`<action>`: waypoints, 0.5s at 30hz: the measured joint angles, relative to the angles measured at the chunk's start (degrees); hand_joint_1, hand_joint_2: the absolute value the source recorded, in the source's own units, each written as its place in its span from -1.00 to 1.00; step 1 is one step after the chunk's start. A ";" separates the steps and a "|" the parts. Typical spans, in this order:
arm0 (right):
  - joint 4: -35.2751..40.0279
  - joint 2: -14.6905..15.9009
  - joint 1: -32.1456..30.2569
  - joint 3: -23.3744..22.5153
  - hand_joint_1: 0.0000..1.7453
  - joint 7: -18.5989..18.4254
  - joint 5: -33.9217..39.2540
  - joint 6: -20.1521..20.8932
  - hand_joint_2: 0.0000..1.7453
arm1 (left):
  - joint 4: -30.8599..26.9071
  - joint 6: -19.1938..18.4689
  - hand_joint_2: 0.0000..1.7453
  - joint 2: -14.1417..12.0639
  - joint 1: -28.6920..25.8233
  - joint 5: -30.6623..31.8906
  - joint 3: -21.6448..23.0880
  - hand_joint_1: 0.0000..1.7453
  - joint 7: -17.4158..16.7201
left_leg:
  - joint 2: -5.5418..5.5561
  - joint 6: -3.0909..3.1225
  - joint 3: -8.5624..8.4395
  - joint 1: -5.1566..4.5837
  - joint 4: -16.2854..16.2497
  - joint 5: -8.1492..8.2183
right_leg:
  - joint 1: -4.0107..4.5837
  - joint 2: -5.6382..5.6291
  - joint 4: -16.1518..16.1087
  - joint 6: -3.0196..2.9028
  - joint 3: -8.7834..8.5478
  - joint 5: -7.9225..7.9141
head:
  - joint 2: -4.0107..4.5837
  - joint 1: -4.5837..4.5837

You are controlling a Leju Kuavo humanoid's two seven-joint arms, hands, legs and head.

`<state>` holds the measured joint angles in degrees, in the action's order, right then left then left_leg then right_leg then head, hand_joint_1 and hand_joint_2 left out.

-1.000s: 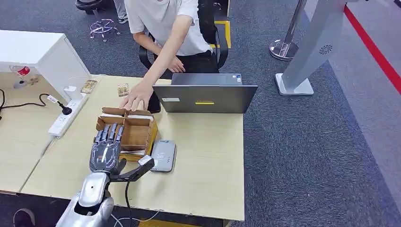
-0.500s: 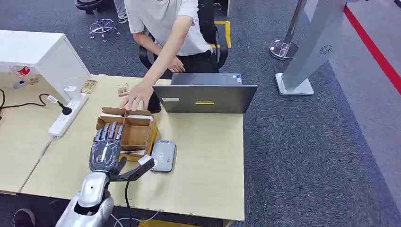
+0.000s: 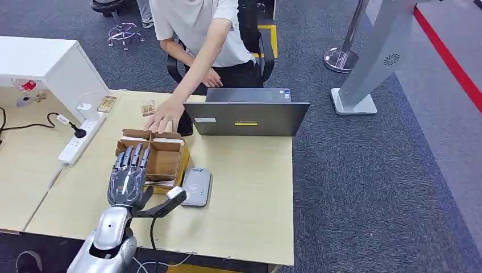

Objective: Pass the card to the sensor for recognition and then transmit it.

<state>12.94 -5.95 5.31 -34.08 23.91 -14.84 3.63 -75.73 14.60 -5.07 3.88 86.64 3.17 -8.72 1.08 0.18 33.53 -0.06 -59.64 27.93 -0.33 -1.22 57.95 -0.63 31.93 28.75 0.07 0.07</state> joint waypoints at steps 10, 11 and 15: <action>0.09 -0.07 0.13 -0.42 -1.00 0.00 -0.61 0.15 -1.00 | 0.04 -0.04 1.00 -0.37 0.00 0.00 0.00 1.00 1.59 | 0.01 0.00 0.01 0.00 0.00 0.00 | 0.00 0.01 0.00 0.00 0.00 0.00 | 0.00 0.00; 0.09 -0.07 0.15 -0.48 -1.00 0.00 -0.81 0.15 -1.00 | 0.07 -0.07 1.00 -0.37 0.00 0.00 0.00 1.00 2.34 | 0.01 0.00 0.01 0.00 0.00 0.00 | 0.00 0.01 0.00 0.00 0.00 0.00 | 0.00 -0.02; 0.09 -0.07 0.24 -0.94 -1.00 0.00 -0.96 0.33 -1.00 | 0.52 -0.13 1.00 -0.26 0.00 0.00 -0.02 1.00 3.74 | 0.00 0.00 0.01 0.00 0.00 0.00 | 0.00 0.00 0.00 0.00 0.00 0.00 | 0.00 0.00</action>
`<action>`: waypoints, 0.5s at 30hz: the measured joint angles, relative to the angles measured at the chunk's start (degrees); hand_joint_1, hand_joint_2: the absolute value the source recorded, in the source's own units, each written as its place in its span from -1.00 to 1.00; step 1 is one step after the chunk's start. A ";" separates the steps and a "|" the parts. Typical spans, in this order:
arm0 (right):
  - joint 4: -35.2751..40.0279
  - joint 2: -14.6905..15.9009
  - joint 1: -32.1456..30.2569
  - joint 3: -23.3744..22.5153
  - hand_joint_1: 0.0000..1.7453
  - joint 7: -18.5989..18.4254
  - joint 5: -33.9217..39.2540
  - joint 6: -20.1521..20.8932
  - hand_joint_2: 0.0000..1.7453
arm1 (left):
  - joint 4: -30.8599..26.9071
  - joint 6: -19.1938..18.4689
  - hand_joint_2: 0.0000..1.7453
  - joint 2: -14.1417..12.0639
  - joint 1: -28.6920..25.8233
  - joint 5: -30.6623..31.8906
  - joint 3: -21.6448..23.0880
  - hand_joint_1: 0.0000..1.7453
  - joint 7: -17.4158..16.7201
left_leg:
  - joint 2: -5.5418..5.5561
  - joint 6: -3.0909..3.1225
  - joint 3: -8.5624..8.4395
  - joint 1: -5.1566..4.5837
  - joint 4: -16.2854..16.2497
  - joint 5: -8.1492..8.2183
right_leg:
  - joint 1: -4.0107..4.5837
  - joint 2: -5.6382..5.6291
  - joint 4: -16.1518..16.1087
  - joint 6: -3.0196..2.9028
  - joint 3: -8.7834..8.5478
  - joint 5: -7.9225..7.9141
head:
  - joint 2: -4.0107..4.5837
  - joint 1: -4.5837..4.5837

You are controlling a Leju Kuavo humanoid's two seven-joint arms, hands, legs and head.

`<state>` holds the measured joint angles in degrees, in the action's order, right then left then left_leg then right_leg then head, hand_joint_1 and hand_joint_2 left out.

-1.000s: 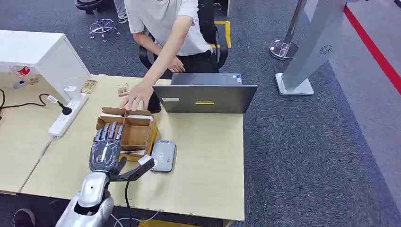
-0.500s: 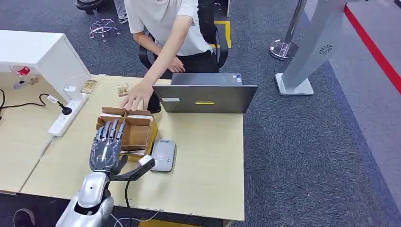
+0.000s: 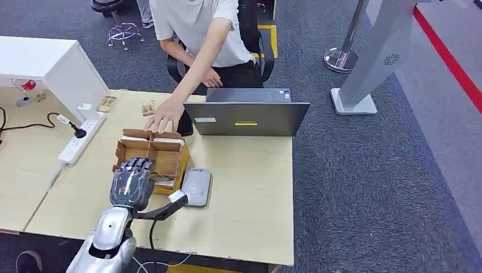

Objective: Pass the card to the sensor for recognition and then transmit it.

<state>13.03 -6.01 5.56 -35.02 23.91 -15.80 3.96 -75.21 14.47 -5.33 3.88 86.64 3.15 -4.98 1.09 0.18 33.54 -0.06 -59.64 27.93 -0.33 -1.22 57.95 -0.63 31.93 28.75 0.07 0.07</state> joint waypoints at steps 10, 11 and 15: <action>0.00 -0.02 0.04 -0.72 -1.00 -0.02 -0.35 0.26 -1.00 | 0.74 -0.09 1.00 0.05 0.01 0.00 -0.09 1.00 1.64 | 0.00 0.00 0.00 0.00 0.00 0.00 | 0.00 0.00 0.00 0.00 0.00 0.00 | 0.00 -0.02; 0.00 -0.02 0.04 -0.76 -1.00 -0.02 -0.35 0.24 -1.00 | 0.79 -0.09 1.00 0.05 0.00 0.00 -0.11 1.00 1.68 | 0.00 0.00 0.00 0.00 0.00 0.00 | 0.00 0.00 0.00 0.00 0.00 0.00 | 0.00 0.00; 0.00 -0.04 0.04 -0.81 -1.00 -0.02 -0.35 0.24 -1.00 | 0.81 -0.09 1.00 0.05 0.01 0.00 -0.11 1.00 1.68 | 0.00 0.00 0.00 0.00 0.00 0.00 | 0.00 0.00 0.00 0.00 0.00 0.00 | 0.00 -0.02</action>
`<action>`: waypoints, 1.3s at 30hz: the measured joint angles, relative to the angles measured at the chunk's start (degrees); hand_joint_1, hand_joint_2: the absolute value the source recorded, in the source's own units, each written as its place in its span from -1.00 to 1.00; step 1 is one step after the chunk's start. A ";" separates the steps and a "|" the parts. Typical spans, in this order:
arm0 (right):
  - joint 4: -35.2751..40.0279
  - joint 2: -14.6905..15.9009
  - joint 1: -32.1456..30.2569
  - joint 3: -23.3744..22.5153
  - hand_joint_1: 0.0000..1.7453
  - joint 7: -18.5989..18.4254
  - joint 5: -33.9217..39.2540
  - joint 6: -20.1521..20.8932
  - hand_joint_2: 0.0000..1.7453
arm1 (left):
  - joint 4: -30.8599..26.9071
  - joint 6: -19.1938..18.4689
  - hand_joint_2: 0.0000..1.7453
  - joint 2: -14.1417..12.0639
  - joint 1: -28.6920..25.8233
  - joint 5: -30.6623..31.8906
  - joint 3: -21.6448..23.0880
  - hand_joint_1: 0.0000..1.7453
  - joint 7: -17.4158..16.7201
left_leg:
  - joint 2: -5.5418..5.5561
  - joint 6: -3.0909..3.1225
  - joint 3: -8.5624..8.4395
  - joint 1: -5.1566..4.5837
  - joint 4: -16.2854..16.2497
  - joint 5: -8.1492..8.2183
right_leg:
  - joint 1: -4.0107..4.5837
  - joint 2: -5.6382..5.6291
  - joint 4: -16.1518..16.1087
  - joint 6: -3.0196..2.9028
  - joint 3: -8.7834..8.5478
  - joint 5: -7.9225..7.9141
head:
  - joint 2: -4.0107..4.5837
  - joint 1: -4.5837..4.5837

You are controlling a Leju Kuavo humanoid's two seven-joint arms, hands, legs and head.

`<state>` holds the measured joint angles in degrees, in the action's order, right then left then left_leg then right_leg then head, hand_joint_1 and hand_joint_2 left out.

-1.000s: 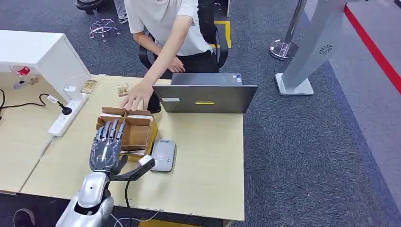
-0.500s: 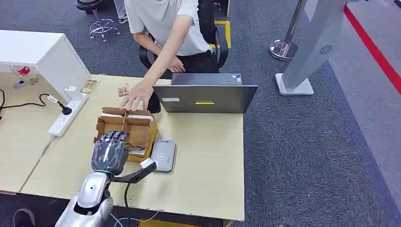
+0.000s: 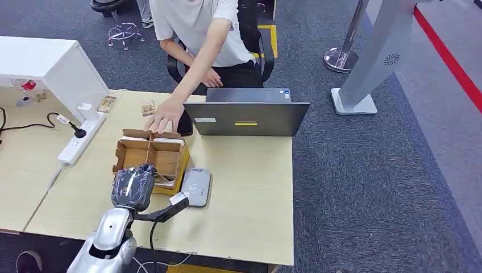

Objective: Pass the card to the sensor for recognition and then transmit it.

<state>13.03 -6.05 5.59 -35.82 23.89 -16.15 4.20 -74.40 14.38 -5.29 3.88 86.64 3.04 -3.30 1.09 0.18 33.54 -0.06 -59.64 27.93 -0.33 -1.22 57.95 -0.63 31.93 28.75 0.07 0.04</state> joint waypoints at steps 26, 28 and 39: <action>0.04 -0.11 0.07 -1.31 -1.00 -0.57 -2.62 0.13 -1.00 | 0.98 1.49 1.00 1.31 0.37 0.00 -2.58 1.00 1.79 | 0.00 0.00 0.00 0.00 0.00 0.00 | 0.00 0.00 0.00 0.00 0.00 0.00 | 0.00 0.00; 0.07 -0.11 0.10 -1.53 -1.00 -0.57 -2.86 0.20 -1.00 | 0.94 1.44 1.00 1.44 0.55 0.00 -2.84 1.00 1.88 | 0.00 0.00 0.00 0.00 0.00 0.00 | 0.00 0.00 0.00 0.00 0.00 0.00 | 0.00 0.00; 0.09 -0.35 0.39 -3.06 -1.00 -0.48 -4.22 0.28 -1.00 | -7.11 -0.35 1.00 1.40 2.81 0.00 -2.36 1.00 1.27 | 0.01 0.01 -0.01 0.05 -0.03 -0.03 | 0.00 -0.01 0.00 0.00 0.04 -0.01 | 0.00 0.00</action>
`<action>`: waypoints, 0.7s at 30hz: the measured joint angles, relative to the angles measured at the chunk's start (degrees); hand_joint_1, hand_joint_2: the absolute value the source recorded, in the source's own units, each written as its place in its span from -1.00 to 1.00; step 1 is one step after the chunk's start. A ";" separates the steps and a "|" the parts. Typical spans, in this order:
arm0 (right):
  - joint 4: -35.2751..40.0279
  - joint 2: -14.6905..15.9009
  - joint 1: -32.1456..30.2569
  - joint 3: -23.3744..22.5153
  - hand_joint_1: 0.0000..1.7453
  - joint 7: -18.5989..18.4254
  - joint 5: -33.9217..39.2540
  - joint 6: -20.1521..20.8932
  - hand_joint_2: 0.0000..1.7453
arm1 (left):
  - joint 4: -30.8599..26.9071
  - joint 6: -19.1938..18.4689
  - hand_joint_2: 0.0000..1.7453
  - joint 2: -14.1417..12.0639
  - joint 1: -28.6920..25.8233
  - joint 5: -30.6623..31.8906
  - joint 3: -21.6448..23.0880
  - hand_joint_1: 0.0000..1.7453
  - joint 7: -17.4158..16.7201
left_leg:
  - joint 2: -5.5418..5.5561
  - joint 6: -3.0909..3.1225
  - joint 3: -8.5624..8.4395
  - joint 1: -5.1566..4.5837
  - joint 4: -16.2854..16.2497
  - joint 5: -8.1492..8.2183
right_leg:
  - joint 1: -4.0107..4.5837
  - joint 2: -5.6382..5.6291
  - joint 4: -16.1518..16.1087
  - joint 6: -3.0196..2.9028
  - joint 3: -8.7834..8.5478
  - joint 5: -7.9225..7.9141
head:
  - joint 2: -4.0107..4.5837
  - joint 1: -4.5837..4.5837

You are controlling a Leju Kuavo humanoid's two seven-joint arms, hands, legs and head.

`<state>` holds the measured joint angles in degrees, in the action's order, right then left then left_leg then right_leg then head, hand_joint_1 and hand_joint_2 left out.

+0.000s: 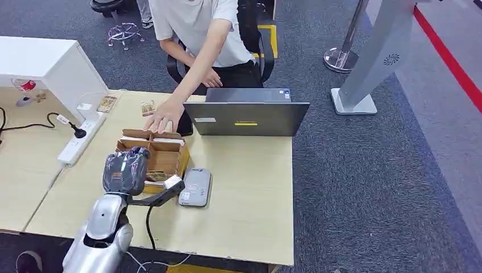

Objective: Pass the card to the sensor for recognition and then transmit it.

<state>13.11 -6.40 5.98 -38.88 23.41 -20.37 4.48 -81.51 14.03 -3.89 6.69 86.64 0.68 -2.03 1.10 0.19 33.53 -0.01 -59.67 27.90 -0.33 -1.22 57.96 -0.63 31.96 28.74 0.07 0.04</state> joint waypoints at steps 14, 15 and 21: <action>0.00 -0.22 0.38 -1.31 -1.00 -0.09 -1.46 0.09 -1.00 | -8.74 -2.75 1.00 0.52 8.67 0.00 1.00 1.00 1.68 | -0.01 -0.02 0.00 0.01 0.00 -0.02 | 0.00 -0.01 0.01 -0.04 -0.02 -0.05 | 0.00 0.00; 0.00 -0.22 0.40 -1.31 -1.00 -0.09 -1.46 0.09 -1.00 | -8.80 -2.73 1.00 0.55 8.75 0.00 1.00 1.00 1.68 | -0.01 -0.02 0.00 0.01 0.00 -0.02 | 0.00 -0.01 0.01 -0.04 -0.02 -0.05 | 0.00 0.02; 0.00 -0.22 0.47 -1.31 -1.00 -0.09 -1.46 0.09 -1.00 | -9.17 -2.73 1.00 0.57 8.90 0.00 1.03 1.00 1.68 | -0.01 -0.02 0.00 0.01 0.00 -0.02 | 0.00 -0.01 0.01 -0.04 -0.01 -0.04 | 0.00 0.02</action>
<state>13.11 -6.62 6.45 -40.19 23.32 -21.84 4.57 -90.68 11.30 -3.32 15.59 86.64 1.70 -0.35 1.09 0.17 33.53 0.00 -59.67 27.89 -0.33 -1.23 57.96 -0.67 31.95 28.70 0.07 0.07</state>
